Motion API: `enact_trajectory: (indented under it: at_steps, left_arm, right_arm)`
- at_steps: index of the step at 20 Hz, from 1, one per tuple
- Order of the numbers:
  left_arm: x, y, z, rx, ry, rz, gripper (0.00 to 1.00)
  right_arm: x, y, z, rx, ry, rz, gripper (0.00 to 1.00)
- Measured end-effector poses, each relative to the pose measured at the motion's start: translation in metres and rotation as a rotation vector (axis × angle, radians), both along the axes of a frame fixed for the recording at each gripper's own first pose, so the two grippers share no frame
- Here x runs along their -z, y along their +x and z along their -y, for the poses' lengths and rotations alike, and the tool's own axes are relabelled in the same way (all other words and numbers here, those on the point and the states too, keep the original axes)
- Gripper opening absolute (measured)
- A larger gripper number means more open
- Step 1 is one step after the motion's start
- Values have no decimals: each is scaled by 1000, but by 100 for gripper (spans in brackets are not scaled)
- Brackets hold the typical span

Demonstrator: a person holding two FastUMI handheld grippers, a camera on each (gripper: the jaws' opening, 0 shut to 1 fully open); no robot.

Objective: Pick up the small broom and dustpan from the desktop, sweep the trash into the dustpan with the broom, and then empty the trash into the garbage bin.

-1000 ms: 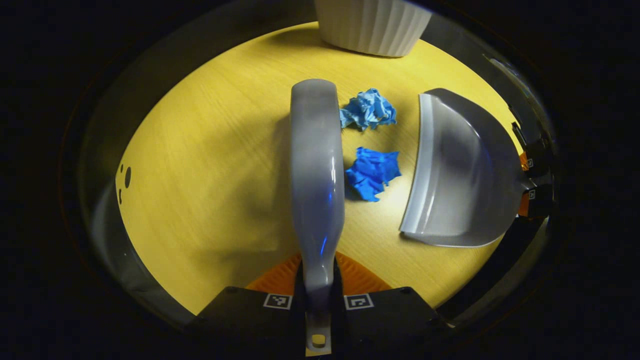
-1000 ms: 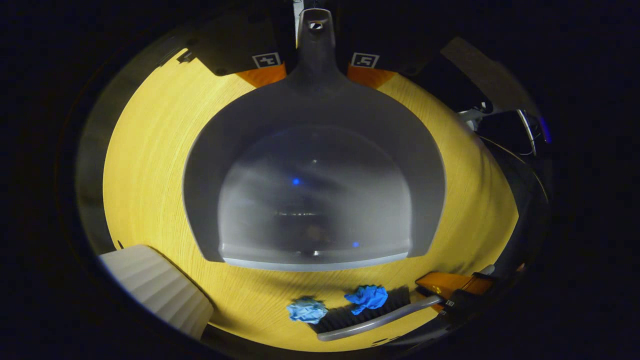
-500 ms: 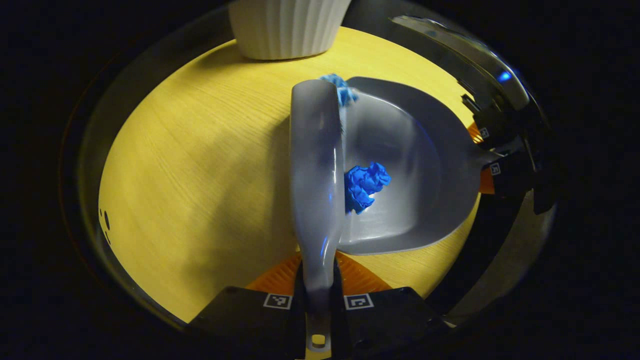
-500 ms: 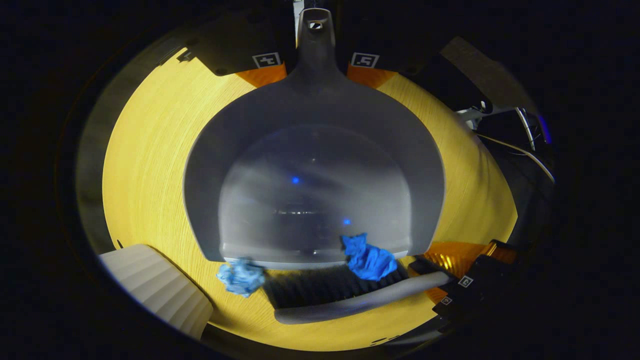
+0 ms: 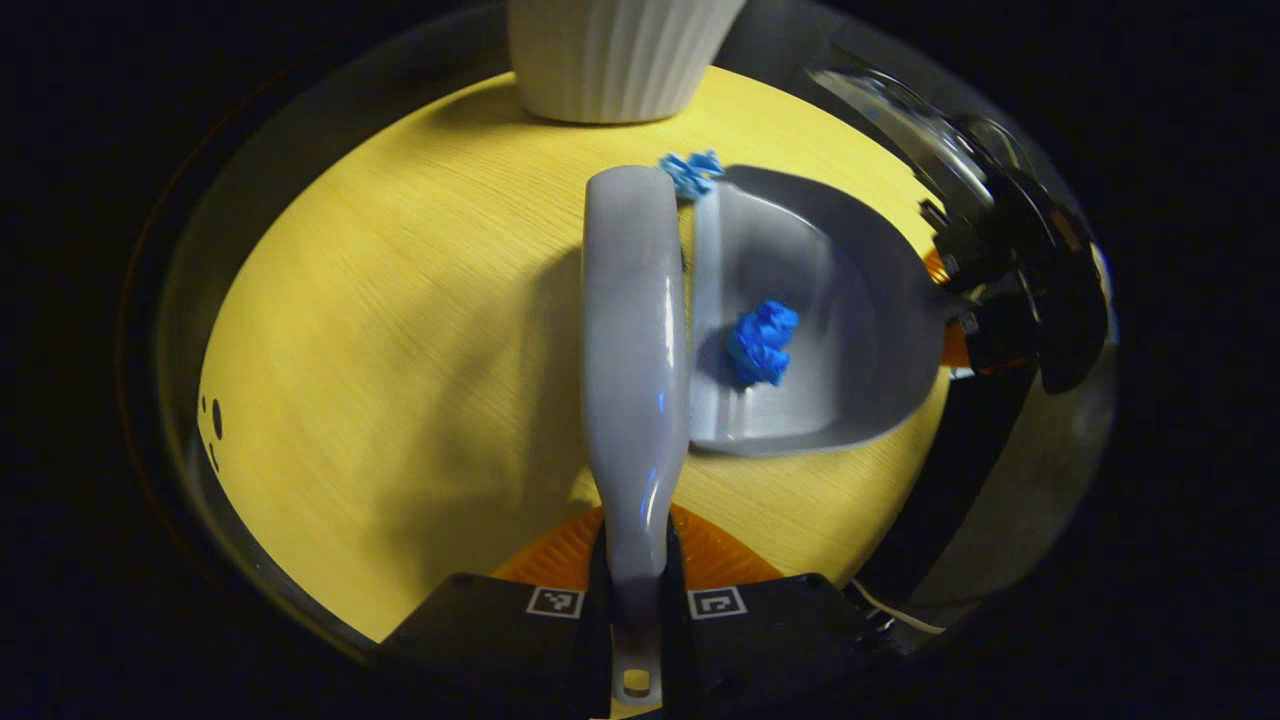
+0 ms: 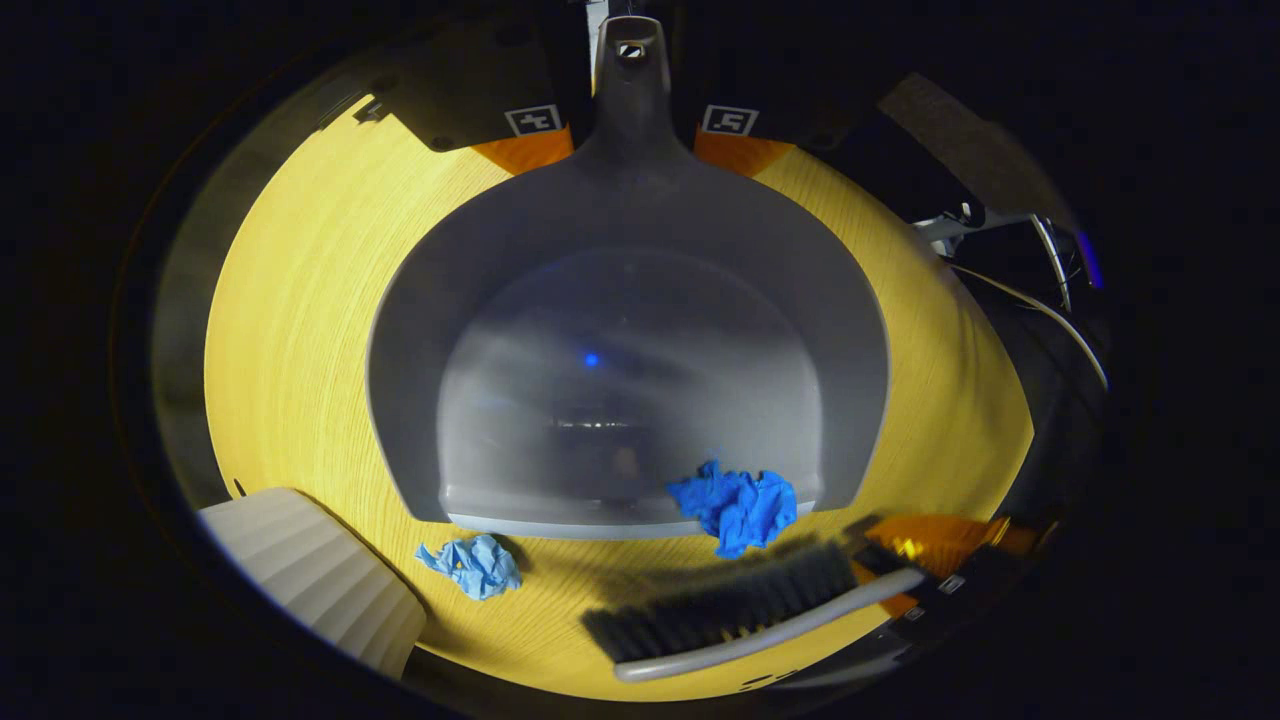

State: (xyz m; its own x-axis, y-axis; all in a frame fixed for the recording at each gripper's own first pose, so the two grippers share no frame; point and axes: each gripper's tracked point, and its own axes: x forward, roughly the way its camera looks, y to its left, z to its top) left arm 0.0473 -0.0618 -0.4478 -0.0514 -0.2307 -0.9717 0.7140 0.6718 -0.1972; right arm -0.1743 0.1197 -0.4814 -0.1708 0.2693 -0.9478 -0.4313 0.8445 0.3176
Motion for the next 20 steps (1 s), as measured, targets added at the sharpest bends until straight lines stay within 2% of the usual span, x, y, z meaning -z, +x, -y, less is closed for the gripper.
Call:
enact_trajectory:
  at_steps: [2, 10, 11, 12, 14, 20]
  left_arm:
    - [7, 21, 14, 2, -5, 18, 23]
    - [20, 62, 66, 226, 10, 42, 23]
    - [20, 62, 71, 253, 3, 35, 20]
    - [18, 58, 73, 286, -1, 24, 23]
    - [15, 47, 75, 349, -17, -4, 23]
    - [0, -2, 74, 394, -111, -134, 24]
  right_arm:
    - [0, 0, 0, 1, -2, 0, 36]
    - [1, -1, 2, 1, -1, 2, 36]
    - [1, -2, 2, 3, 0, 3, 36]
    - [1, -1, 1, 4, 1, 4, 36]
    - [1, -1, 0, 4, 5, 5, 36]
    - [1, -1, 0, -1, 10, 5, 36]
